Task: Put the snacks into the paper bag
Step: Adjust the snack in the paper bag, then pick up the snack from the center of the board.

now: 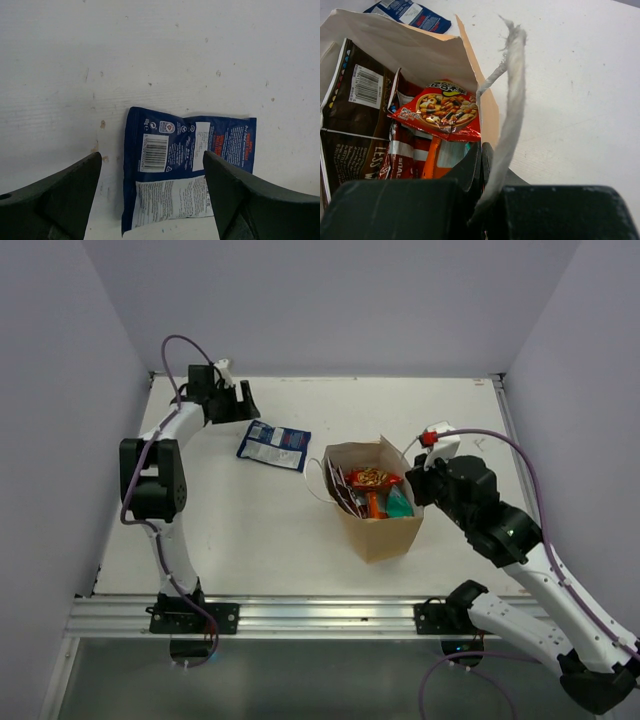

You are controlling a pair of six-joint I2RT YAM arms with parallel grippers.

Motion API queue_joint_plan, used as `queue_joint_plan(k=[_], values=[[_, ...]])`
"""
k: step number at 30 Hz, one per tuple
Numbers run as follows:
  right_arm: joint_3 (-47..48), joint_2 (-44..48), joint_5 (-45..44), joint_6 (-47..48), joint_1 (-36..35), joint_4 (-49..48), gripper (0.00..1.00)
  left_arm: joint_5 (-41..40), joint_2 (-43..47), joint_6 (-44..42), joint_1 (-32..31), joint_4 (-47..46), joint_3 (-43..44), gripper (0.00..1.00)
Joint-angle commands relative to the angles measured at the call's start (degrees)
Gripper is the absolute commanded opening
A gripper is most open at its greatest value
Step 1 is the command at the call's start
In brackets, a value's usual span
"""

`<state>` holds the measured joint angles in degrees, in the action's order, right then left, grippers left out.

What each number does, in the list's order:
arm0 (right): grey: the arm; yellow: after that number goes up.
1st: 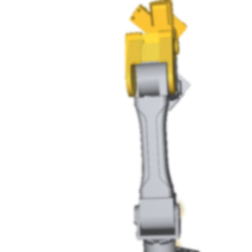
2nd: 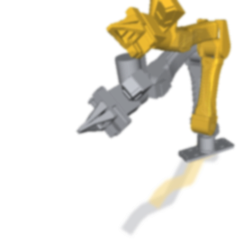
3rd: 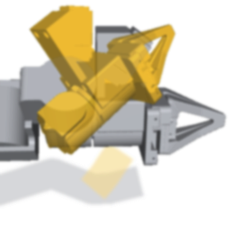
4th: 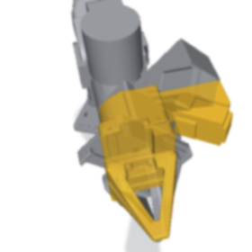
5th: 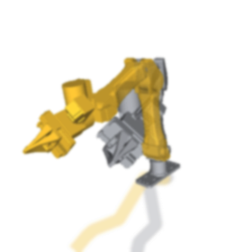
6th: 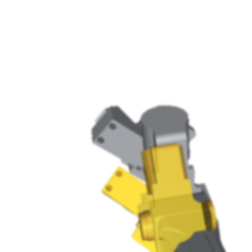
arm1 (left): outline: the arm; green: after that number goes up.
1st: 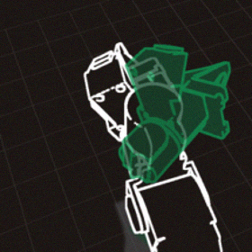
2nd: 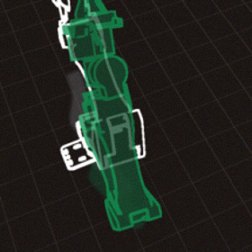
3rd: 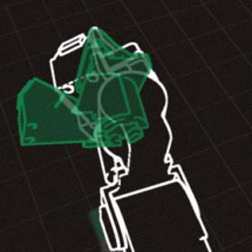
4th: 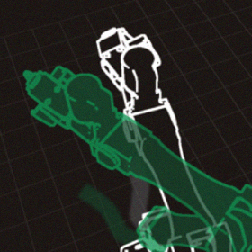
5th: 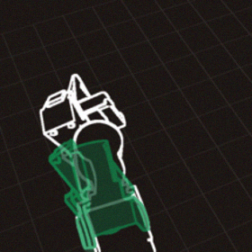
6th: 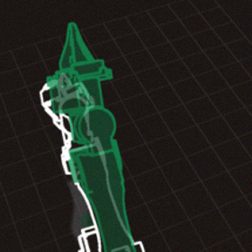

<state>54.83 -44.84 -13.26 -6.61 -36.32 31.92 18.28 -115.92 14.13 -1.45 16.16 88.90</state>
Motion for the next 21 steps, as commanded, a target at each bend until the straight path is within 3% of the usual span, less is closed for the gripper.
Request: queue_joint_plan(k=[1, 15, 21], values=[[0.0, 1.2, 2.7, 0.0, 0.0, -4.1, 0.00, 7.3, -4.6, -5.3, 0.4, 3.4, 5.6, 0.85], [-1.2, 1.6, 5.6, 0.8, 0.0, -4.9, 0.00, 8.3, -13.3, -8.3, 0.8, 8.0, 8.1, 0.76], [-1.8, 2.1, 5.8, 0.7, 0.0, -5.7, 0.00, 8.2, -13.6, -7.1, 0.8, 8.7, 3.5, 0.65]])
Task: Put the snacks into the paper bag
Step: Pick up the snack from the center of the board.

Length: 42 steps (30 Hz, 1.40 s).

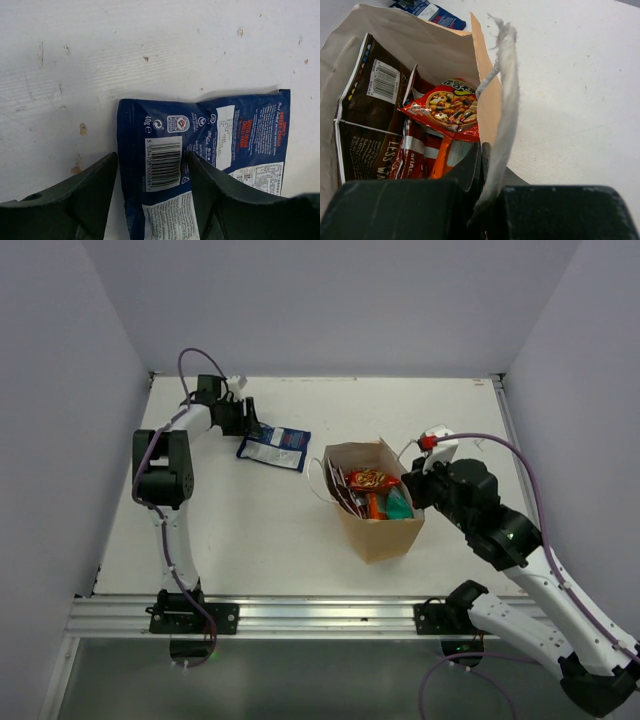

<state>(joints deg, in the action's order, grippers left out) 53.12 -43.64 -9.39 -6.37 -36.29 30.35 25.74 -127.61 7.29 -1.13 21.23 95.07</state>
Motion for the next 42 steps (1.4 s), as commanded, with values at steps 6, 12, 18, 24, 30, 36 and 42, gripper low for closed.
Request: queue_joint_plan(k=[6, 12, 18, 24, 30, 36, 42], values=[[-0.6, 1.5, 2.7, 0.2, 0.0, -4.5, 0.00, 1.0, 0.2, 2.0, 0.4, 1.2, -8.8, 0.48], [-0.6, 2.3, 2.1, 0.3, 0.0, -4.2, 0.00, 5.1, 3.5, 4.0, 0.4, -0.7, -12.0, 0.31], [1.0, 2.9, 0.5, 0.7, -0.1, -2.8, 0.00, 7.0, 9.1, 6.4, 0.4, -3.5, -16.7, 0.15], [3.6, 2.6, -2.3, 1.6, 0.0, -1.2, 0.00, 10.1, 15.6, 9.8, 0.4, -5.6, -22.0, 0.00], [7.5, 0.8, -7.8, 3.3, 0.0, 1.2, 0.00, 10.7, 24.6, 14.1, 0.4, -6.5, -26.5, 0.00], [12.7, -1.7, -13.4, 5.9, 0.0, 3.1, 0.00, 10.1, 35.2, 20.6, 0.5, -7.3, -30.1, 0.00], [18.2, -5.1, -15.5, 11.5, 0.0, 2.6, 0.00, 5.7, 45.8, 25.9, 0.5, -3.7, -29.9, 0.00]])
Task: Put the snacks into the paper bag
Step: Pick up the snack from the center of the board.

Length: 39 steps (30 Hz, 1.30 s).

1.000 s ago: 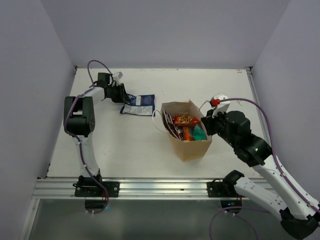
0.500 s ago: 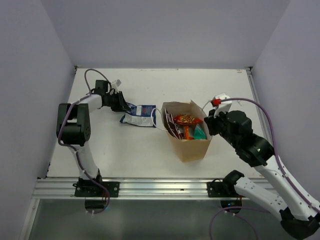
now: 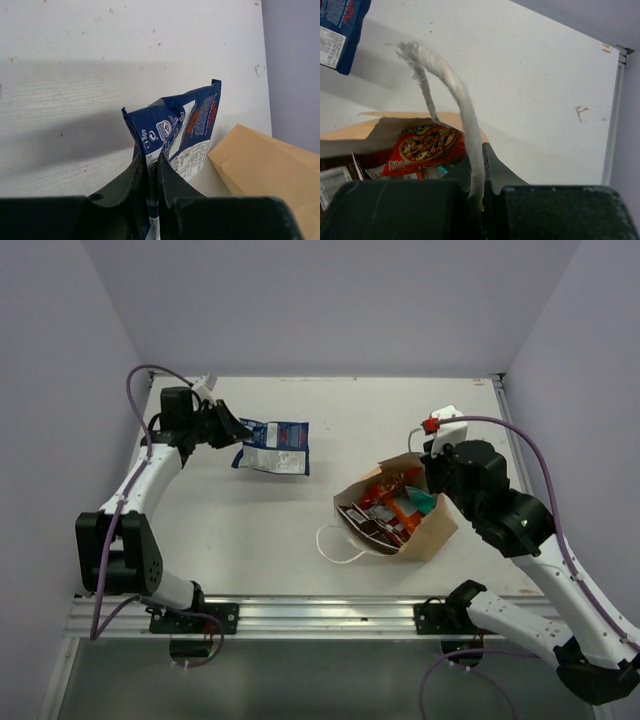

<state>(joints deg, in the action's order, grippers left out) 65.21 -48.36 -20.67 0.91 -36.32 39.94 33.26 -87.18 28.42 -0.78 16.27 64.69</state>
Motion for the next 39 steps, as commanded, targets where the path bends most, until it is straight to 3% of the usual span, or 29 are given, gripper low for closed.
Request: queue_joint_plan(k=[1, 10, 20, 28, 39], values=[[7.0, -1.1, -4.6, 4.6, 0.0, -7.2, 0.00, -1.9, 6.4, 5.5, 0.2, 1.2, 0.4, 0.00], [5.5, -5.3, -5.5, 6.0, -0.1, -12.7, 0.00, -0.9, 20.5, 13.9, 0.1, -2.4, -4.4, 0.00], [4.0, -7.6, 6.3, 2.0, -2.3, -6.0, 0.00, 0.9, 30.6, 15.4, -2.6, 4.5, -2.7, 0.00], [5.8, -8.8, 2.6, 1.6, -7.9, -5.5, 0.00, 2.5, 34.2, 13.1, -3.3, 12.9, 7.5, 0.00], [6.6, -14.1, 0.3, -3.5, -17.1, -7.0, 0.00, 4.5, 41.8, 15.2, -3.7, 15.9, -0.3, 0.00]])
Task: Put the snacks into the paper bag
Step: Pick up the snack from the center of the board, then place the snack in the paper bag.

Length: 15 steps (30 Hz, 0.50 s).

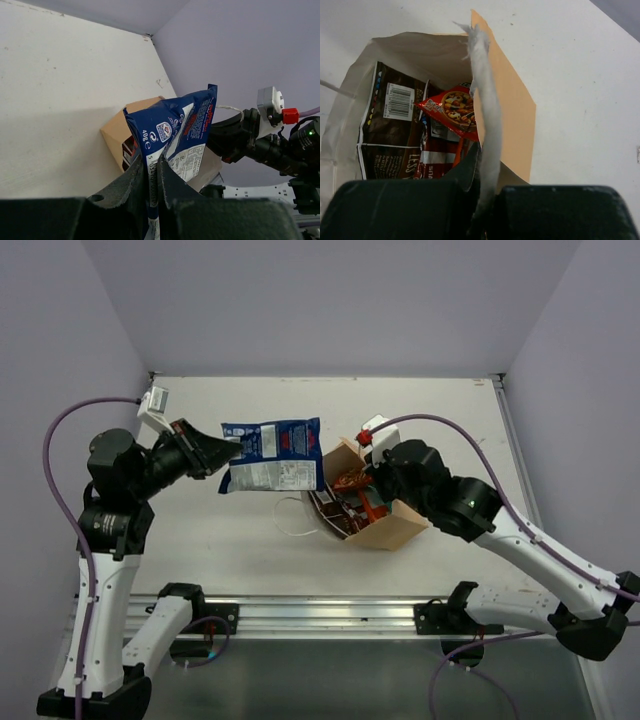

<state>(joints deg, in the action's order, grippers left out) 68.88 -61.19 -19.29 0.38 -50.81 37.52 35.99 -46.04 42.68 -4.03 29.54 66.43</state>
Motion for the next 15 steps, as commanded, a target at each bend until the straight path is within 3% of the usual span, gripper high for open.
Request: queue_joint_plan(k=[1, 15], values=[[3.2, -2.4, -1.6, -3.2, -3.4, -4.5, 0.00, 1.7, 1.2, 0.7, -0.5, 3.5, -2.5, 0.00], [4.5, -5.6, -3.4, -11.2, -10.9, -5.5, 0.00, 0.3, 10.2, 0.5, -1.2, 12.5, -12.3, 0.00]])
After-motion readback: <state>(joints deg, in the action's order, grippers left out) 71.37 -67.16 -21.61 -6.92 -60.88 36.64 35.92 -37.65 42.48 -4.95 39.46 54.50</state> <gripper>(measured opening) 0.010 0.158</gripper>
